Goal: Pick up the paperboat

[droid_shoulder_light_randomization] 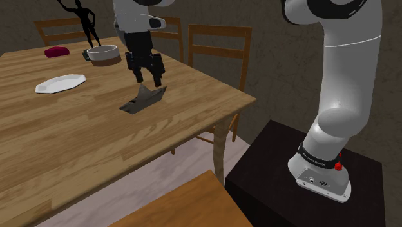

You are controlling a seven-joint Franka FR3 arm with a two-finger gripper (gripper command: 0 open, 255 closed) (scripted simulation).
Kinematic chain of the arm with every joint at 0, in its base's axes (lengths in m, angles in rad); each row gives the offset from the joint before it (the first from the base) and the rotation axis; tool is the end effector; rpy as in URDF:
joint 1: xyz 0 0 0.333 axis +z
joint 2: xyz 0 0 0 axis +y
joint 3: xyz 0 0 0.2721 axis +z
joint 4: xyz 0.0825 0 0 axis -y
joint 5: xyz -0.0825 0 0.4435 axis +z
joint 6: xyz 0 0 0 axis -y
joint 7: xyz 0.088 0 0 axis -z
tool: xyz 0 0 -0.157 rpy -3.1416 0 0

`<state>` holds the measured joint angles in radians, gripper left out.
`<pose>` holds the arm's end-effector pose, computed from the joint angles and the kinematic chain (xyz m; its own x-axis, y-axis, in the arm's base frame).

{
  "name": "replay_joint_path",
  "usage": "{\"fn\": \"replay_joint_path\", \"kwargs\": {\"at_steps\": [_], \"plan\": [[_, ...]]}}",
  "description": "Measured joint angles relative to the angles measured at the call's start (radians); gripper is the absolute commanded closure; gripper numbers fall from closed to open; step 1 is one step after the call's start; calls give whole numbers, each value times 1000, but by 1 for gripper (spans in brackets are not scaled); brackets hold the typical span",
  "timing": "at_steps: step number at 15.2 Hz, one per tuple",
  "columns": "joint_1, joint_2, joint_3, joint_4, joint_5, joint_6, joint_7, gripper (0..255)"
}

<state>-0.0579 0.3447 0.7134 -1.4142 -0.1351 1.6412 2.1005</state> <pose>0.5801 0.3631 0.4417 0.1096 -0.9923 -0.0584 -0.9906 -0.1138 0.0755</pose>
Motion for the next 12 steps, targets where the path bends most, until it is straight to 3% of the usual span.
{"fn": "replay_joint_path", "kwargs": {"at_steps": [2, 8, 9, 12], "plan": [[21, 43, -13, 36, -26, -1, 34, 0], [19, 57, -20, -21, -36, 67, 45, 0], [19, 57, -20, -28, -36, 74, 46, 255], [19, 57, -20, -33, -36, 79, 46, 255]]}}
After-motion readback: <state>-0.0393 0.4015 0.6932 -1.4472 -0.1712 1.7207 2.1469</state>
